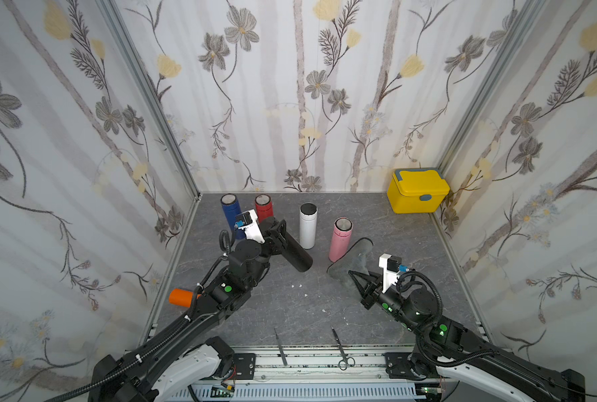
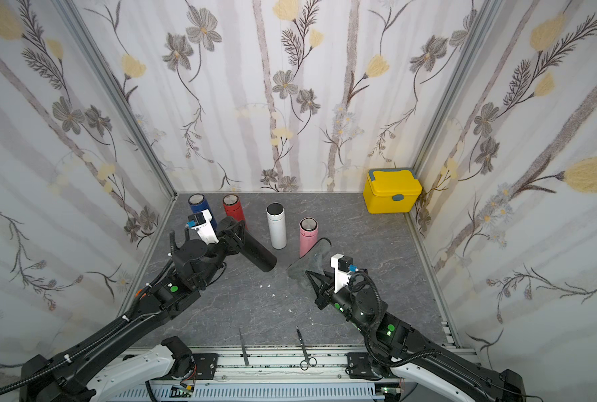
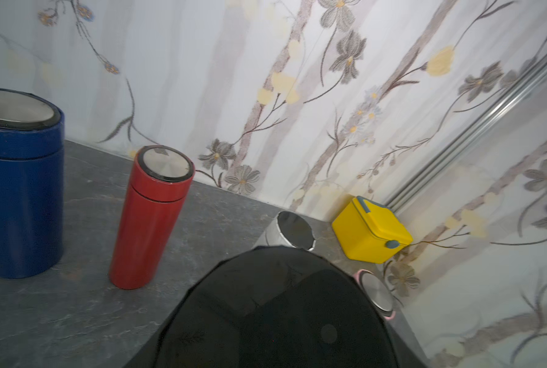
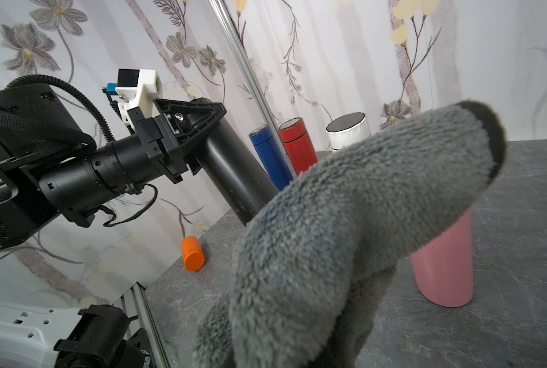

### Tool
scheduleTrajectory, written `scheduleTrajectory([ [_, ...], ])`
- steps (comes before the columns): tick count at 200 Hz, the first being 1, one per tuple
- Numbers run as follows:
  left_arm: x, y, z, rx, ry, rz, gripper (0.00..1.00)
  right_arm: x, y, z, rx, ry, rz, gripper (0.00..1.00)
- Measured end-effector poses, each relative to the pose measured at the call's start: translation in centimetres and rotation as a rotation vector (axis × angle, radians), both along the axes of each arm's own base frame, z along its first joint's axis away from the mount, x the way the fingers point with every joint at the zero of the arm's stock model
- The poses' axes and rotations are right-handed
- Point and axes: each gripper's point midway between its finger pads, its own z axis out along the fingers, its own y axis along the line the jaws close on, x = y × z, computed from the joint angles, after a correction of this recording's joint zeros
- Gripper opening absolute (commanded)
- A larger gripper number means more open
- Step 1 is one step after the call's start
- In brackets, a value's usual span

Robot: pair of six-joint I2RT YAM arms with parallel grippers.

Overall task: Wipe the surface of the thermos
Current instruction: Place the thermos at the center of the board.

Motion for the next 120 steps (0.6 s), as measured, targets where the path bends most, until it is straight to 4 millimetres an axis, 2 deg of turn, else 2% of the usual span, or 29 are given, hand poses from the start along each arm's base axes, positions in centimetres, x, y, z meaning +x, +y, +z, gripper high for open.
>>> scheduleTrajectory([
  [55, 3.0, 0.9, -4.2, 0.242, 0.045, 0.075, 0.00, 0.9, -0.3, -1.9, -0.056, 0.039, -0.045, 0.00],
  [120, 5.5, 1.5, -6.2, 0.352, 0.020, 0.151, 0.00, 1.4, -0.9, -2.9, -0.075, 0.046, -0.079, 0.00],
])
